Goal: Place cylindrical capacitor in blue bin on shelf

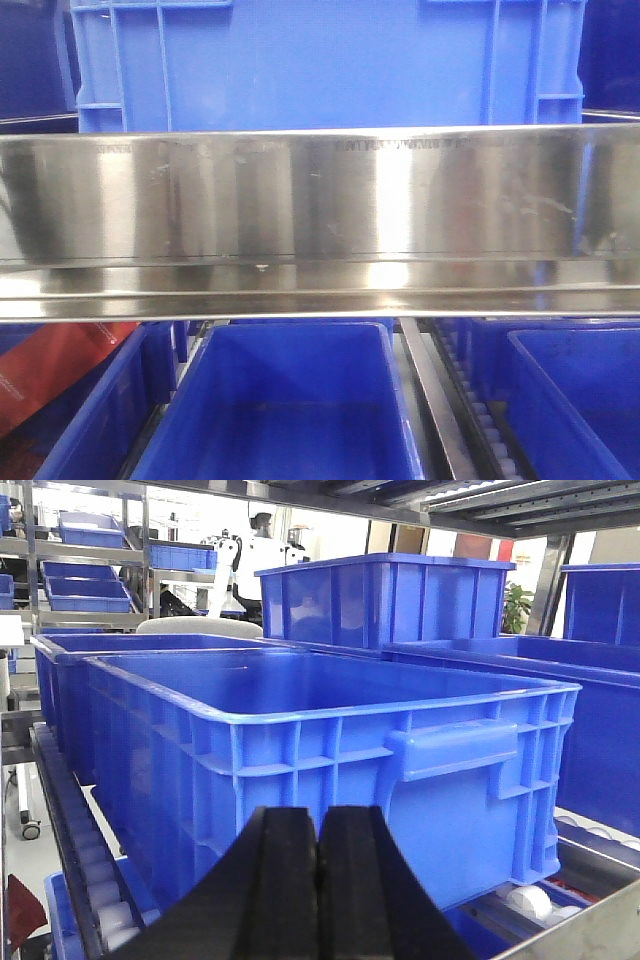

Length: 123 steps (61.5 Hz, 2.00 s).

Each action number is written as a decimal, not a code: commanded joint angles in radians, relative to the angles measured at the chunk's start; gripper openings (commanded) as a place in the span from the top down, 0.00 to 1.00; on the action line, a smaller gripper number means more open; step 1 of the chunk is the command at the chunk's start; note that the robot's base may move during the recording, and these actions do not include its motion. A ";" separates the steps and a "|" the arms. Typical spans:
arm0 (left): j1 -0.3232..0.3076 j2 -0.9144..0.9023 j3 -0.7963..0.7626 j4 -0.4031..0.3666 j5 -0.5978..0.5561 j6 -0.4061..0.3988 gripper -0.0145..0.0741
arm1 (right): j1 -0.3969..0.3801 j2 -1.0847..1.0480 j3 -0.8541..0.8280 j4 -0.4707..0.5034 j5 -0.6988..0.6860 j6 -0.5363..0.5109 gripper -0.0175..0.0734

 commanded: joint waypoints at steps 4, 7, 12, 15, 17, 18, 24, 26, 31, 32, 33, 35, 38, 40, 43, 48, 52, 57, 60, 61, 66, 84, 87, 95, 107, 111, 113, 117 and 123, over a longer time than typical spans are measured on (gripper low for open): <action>-0.004 -0.007 0.001 -0.001 -0.017 0.000 0.96 | -0.046 -0.064 0.076 -0.008 -0.080 0.004 0.99; -0.004 -0.007 0.001 -0.001 -0.017 0.000 0.96 | -0.046 -0.099 0.093 -0.008 -0.081 0.004 0.99; -0.004 -0.007 0.001 -0.001 -0.017 0.000 0.96 | -0.046 -0.148 0.103 -0.008 -0.068 0.004 0.99; -0.004 -0.007 0.001 -0.001 -0.017 0.000 0.96 | -0.046 -0.148 0.103 -0.008 -0.050 0.004 0.99; -0.004 -0.007 0.001 -0.001 -0.017 0.000 0.96 | -0.046 -0.148 0.103 -0.008 -0.044 0.004 0.99; -0.004 -0.007 0.001 -0.001 -0.017 0.000 0.96 | -0.046 -0.148 0.103 -0.008 -0.046 0.004 0.99; -0.004 -0.007 0.001 -0.001 -0.017 0.000 0.96 | -0.044 -0.148 0.103 -0.008 -0.042 0.004 0.99; -0.004 -0.007 0.001 -0.001 -0.017 0.000 0.96 | -0.044 -0.148 0.103 -0.008 -0.047 0.004 0.99; -0.004 -0.007 0.001 -0.001 -0.017 0.000 0.96 | -0.044 -0.148 0.103 -0.008 -0.049 0.004 0.99; -0.004 -0.007 0.001 -0.001 -0.017 0.000 0.96 | -0.044 -0.148 0.103 -0.008 -0.049 0.004 0.99; -0.004 -0.007 0.001 -0.001 -0.017 0.000 0.96 | -0.044 -0.148 0.103 -0.008 -0.049 0.004 0.99; -0.004 -0.007 0.001 -0.001 -0.017 0.000 0.96 | -0.044 -0.148 0.103 -0.008 -0.049 0.004 0.99; -0.004 -0.007 0.001 -0.001 -0.017 0.000 0.96 | -0.044 -0.148 0.103 -0.008 -0.051 0.004 0.99; -0.004 -0.007 0.001 -0.001 -0.017 0.000 0.96 | -0.044 -0.148 0.103 -0.008 -0.051 0.004 0.99; -0.004 -0.007 0.001 -0.001 -0.017 0.000 0.96 | -0.044 -0.148 0.103 -0.008 -0.051 0.004 0.99; -0.004 -0.007 0.001 -0.001 -0.017 0.000 0.96 | -0.044 -0.148 0.103 -0.008 -0.051 0.004 0.99; -0.004 -0.007 0.001 -0.001 -0.017 0.000 0.96 | -0.044 -0.148 0.103 -0.008 -0.051 0.004 0.99; -0.004 -0.007 0.001 -0.001 -0.017 0.000 0.96 | -0.044 -0.148 0.103 -0.008 -0.051 0.004 0.99; -0.004 -0.007 0.001 -0.001 -0.017 0.000 0.96 | -0.044 -0.148 0.103 -0.008 -0.051 0.004 0.99; -0.004 -0.007 0.001 -0.001 -0.017 0.000 0.96 | -0.044 -0.148 0.103 -0.008 -0.051 0.004 0.99; -0.004 -0.007 0.001 -0.001 -0.017 0.000 0.96 | -0.044 -0.148 0.103 -0.008 -0.051 0.004 0.99; 0.113 -0.061 0.023 0.059 0.090 0.000 0.96 | -0.044 -0.148 0.103 -0.008 -0.051 0.004 0.99; 0.162 -0.090 0.046 0.089 0.112 0.000 0.96 | -0.044 -0.148 0.103 -0.008 -0.053 0.004 0.99; 0.298 -0.182 0.123 0.101 0.119 0.000 0.96 | -0.044 -0.148 0.103 -0.008 -0.053 0.004 0.99; 0.448 -0.343 0.272 0.101 0.115 -0.046 0.96 | -0.044 -0.148 0.103 -0.008 -0.053 0.004 0.99; 0.472 -0.391 0.324 0.101 0.115 -0.046 0.96 | -0.044 -0.148 0.103 -0.008 -0.053 0.004 0.99; 0.477 -0.414 0.352 0.103 0.112 -0.046 0.96 | -0.044 -0.148 0.103 -0.008 -0.053 0.004 0.99; 0.492 -0.422 0.396 0.119 0.094 -0.046 0.96 | -0.044 -0.148 0.103 -0.008 -0.053 0.004 0.99; 0.508 -0.422 0.443 0.114 -0.036 -0.046 0.96 | -0.044 -0.148 0.103 -0.008 -0.053 0.004 0.99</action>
